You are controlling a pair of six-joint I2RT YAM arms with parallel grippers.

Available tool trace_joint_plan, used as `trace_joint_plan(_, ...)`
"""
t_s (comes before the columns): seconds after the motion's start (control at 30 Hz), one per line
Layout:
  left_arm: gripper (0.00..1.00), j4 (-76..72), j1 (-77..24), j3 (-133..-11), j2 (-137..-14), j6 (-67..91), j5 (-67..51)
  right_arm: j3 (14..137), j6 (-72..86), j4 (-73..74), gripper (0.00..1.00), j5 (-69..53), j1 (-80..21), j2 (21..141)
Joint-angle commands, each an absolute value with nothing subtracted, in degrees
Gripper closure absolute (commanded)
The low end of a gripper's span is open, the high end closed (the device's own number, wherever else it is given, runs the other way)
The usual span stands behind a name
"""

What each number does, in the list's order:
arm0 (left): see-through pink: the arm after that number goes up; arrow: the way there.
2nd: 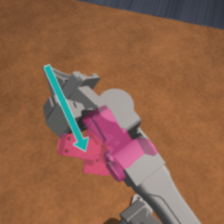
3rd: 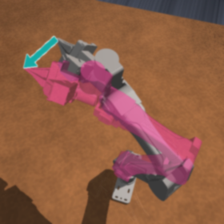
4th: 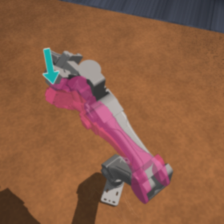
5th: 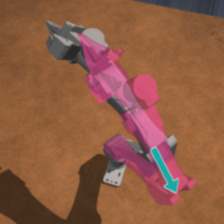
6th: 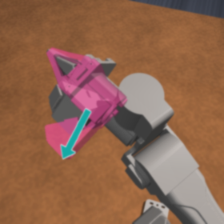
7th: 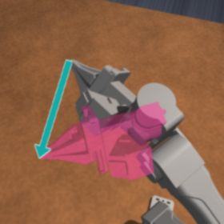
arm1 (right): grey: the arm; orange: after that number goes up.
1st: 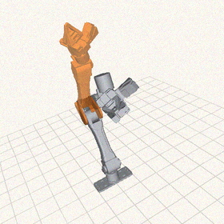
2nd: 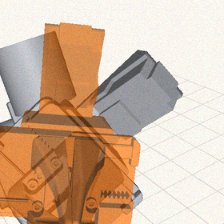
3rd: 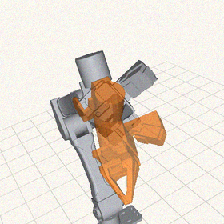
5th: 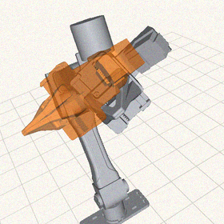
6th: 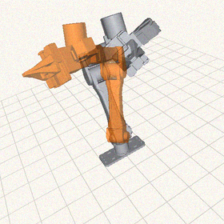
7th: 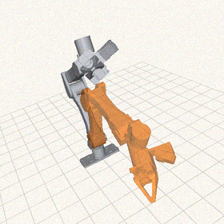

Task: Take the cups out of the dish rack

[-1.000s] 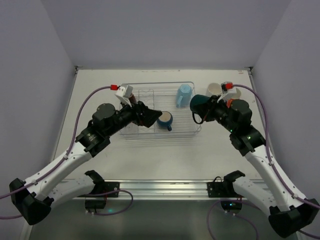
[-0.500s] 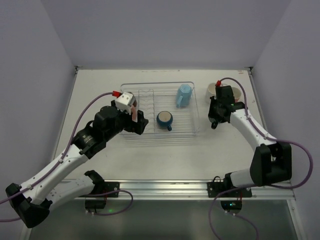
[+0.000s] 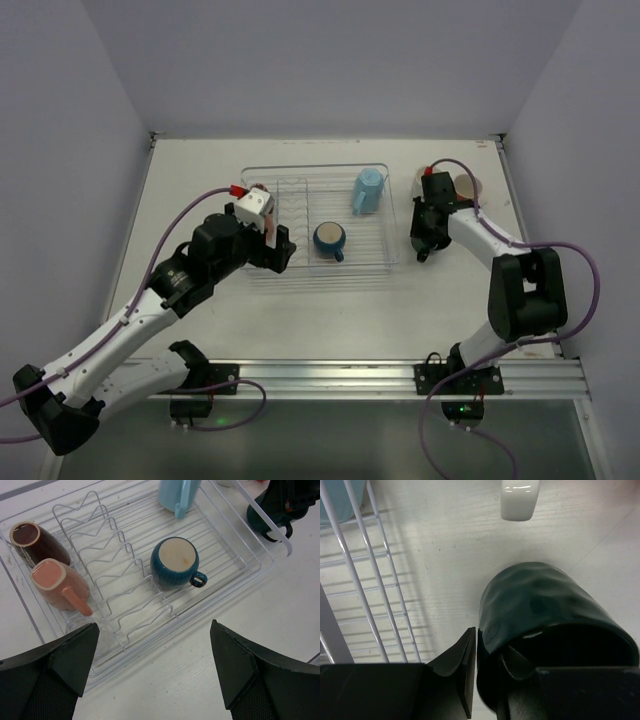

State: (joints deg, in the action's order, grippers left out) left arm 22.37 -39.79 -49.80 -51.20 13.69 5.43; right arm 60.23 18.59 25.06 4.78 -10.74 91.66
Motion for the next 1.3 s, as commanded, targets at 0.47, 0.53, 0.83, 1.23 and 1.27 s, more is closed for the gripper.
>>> trace_joint_plan(0.47, 0.0, 16.8, -44.7, -56.3, -60.5, 20.3, -0.4, 53.4, 20.6, 18.7, 0.22, 0.5, -10.8, 69.7)
trace_joint_plan(0.53, 0.0, 14.3, -48.1, -59.4, -65.4, 20.4, 2.4, 51.8, 22.4, 16.1, 0.15, -1.4, -10.8, 64.8)
trace_joint_plan(0.83, 0.0, 6.1, -48.7, -74.9, -92.3, 18.6, 8.4, 32.7, 28.0, 0.4, 0.07, -5.7, -11.2, 36.7)
trace_joint_plan(1.23, 0.0, 6.5, -43.4, -101.2, -117.8, 14.2, 13.1, 28.0, 31.3, -4.4, 0.07, -9.1, -11.1, 30.5)
trace_joint_plan(1.27, 0.0, 6.6, -43.2, -102.5, -119.1, 13.9, 12.1, 27.8, 31.3, -4.5, 0.07, -9.1, -11.1, 30.6)
